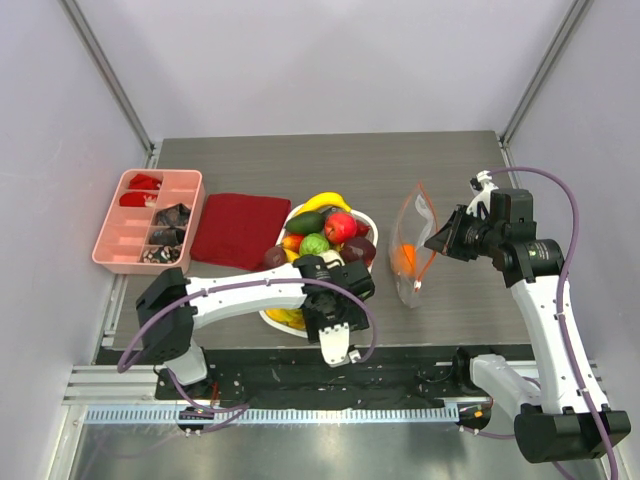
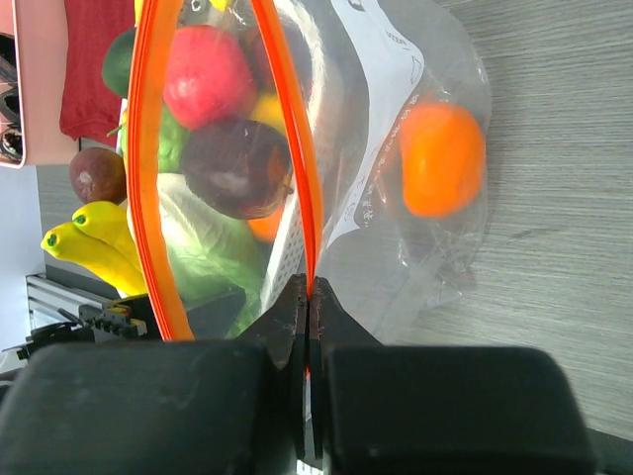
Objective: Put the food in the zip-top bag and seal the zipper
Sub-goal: Pick up the fake vegetable from the bin.
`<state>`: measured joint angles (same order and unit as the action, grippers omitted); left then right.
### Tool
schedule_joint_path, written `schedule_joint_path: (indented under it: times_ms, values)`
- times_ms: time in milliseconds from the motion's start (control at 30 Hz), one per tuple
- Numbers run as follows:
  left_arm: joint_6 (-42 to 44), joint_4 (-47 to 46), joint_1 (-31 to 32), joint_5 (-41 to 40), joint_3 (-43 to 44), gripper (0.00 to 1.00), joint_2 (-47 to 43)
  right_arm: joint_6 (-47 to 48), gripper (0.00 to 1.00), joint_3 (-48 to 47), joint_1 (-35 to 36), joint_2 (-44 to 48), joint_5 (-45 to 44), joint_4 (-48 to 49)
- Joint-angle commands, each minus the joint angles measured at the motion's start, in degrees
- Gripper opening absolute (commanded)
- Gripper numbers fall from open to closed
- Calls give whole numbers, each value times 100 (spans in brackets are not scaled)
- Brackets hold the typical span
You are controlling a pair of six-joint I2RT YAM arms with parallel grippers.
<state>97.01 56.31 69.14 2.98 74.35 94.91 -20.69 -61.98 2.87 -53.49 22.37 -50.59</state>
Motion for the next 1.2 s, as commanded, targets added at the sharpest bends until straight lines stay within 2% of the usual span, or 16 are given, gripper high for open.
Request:
schedule_joint_path:
  times_ms: [0, 33, 67, 167, 267, 367, 533, 933, 1167]
  values:
    - [187, 37, 29, -96, 53, 76, 62, 100, 1, -25, -32, 94, 31, 128]
    - [186, 159, 29, -79, 80, 72, 45, 100, 1, -34, -33, 102, 31, 137]
    - [169, 213, 55, -70, 124, 62, 45, 100, 1, -34, -41, 94, 31, 137]
    - [186, 362, 108, -26, 203, 44, -95, 109, 1, -25, -33, 94, 13, 137]
    - [213, 617, 187, -26, 308, 29, -236, 109, 1, -43, -41, 94, 22, 119]
    - [195, 959, 222, 35, 528, 16, -333, 100, 1, -34, -41, 102, 22, 119]
    - [274, 1338, 222, 97, 756, 1, -561, 109, 1, -34, -41, 120, 48, 128]
    - [-103, 2366, 231, 773, 1925, 0, -843, -32, 1, -95, -41, 102, 223, 277]
    - [-1420, 2780, 38, 1564, 3199, 0, -519, -382, 1, -69, -41, 102, 724, 576]
